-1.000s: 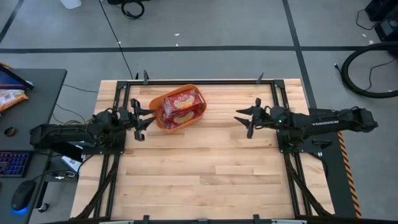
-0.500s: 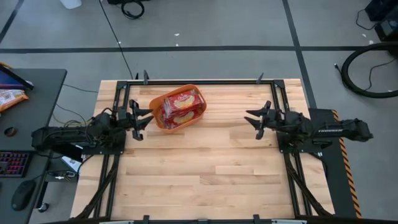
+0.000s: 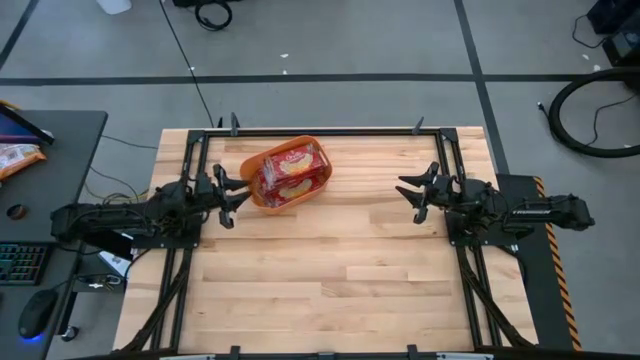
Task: Sort popcorn bags into baskets
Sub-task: Return to Home Position
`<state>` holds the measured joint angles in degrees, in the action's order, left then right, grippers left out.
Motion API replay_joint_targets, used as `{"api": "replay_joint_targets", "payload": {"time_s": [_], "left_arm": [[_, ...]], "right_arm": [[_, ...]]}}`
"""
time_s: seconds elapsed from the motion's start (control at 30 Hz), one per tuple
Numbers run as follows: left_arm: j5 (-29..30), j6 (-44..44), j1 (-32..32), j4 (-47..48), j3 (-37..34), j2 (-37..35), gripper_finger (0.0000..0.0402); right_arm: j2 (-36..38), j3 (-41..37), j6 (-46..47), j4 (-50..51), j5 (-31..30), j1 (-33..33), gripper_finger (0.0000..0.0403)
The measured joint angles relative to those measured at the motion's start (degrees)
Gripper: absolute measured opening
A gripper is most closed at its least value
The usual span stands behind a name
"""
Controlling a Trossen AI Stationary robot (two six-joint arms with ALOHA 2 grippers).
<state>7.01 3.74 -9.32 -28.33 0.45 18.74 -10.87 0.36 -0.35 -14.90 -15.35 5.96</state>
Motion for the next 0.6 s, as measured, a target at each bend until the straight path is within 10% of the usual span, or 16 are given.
{"api": "replay_joint_targets", "payload": {"time_s": [0.6], "left_arm": [[-0.01, 0.06, 0.00, -0.14, -0.02, -0.02, 0.0141]], "right_arm": [[-0.02, 0.00, -4.32, 0.00, 0.02, 0.00, 0.0155]]}}
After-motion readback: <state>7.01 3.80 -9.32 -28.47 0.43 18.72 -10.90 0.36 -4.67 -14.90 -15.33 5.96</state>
